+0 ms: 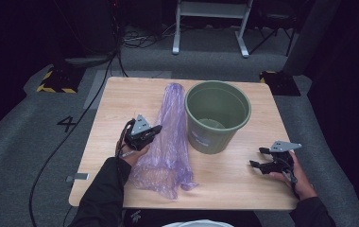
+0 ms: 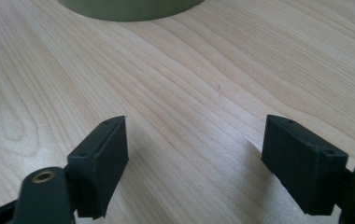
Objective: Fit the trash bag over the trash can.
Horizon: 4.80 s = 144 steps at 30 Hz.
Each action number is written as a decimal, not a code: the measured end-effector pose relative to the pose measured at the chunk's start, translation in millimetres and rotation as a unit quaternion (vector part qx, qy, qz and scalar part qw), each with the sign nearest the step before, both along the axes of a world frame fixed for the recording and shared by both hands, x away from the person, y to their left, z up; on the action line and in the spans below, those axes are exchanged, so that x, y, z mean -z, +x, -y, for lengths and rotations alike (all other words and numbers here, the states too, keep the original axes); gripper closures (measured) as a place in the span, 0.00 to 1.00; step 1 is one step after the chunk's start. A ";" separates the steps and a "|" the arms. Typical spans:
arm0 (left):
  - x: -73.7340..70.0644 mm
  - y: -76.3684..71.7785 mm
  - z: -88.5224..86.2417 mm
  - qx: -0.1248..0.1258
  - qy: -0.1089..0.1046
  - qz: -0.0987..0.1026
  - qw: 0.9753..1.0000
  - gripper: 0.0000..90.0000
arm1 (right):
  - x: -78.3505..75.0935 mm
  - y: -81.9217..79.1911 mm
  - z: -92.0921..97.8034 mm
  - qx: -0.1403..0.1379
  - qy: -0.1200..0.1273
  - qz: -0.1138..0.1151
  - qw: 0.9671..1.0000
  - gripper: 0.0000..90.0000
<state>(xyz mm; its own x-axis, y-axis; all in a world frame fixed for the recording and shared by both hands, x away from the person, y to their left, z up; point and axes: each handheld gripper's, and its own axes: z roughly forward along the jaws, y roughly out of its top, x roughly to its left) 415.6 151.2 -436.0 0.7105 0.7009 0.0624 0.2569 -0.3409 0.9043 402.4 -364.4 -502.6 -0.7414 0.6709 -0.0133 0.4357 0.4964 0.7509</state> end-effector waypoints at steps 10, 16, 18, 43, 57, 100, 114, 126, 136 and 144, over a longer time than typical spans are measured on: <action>-18.5 -11.0 2.8 -0.001 -0.011 0.044 0.999 1.00 | -0.6 1.5 1.3 0.017 0.002 0.009 1.000 0.27; -27.1 -14.6 3.6 0.002 -0.020 0.060 0.998 1.00 | -7.1 1.8 4.1 0.028 0.023 0.020 0.999 0.27; -29.2 -14.8 3.5 0.001 -0.019 0.065 0.998 1.00 | -10.8 2.0 3.6 0.032 0.024 0.027 0.999 0.27; -74.0 -15.8 24.8 0.054 -0.039 0.122 0.990 1.00 | -92.0 -3.9 3.2 0.038 0.068 0.119 0.990 0.28; -83.4 -21.8 73.4 0.123 -0.009 0.126 0.984 1.00 | -163.2 -6.0 -43.0 -0.006 0.088 0.185 0.979 0.29; -72.1 -31.0 111.6 0.182 0.032 0.109 0.977 1.00 | -188.0 28.6 -199.4 -0.084 0.071 0.098 0.989 0.79; -71.2 -37.0 95.7 0.134 0.020 0.084 0.987 0.59 | -183.0 15.6 -177.5 -0.055 0.121 0.120 0.984 1.00; -50.9 -34.1 68.4 0.071 0.025 -0.016 0.997 0.19 | -173.0 12.0 -148.6 -0.012 0.162 0.111 0.980 1.00; -34.5 -26.8 73.6 0.075 0.076 -0.007 0.994 0.78 | -169.6 10.1 -143.4 -0.020 0.144 0.081 0.986 0.99; -40.8 -26.7 65.8 0.051 0.053 0.038 0.997 0.97 | -170.1 13.0 -141.0 -0.020 0.125 0.075 0.989 0.75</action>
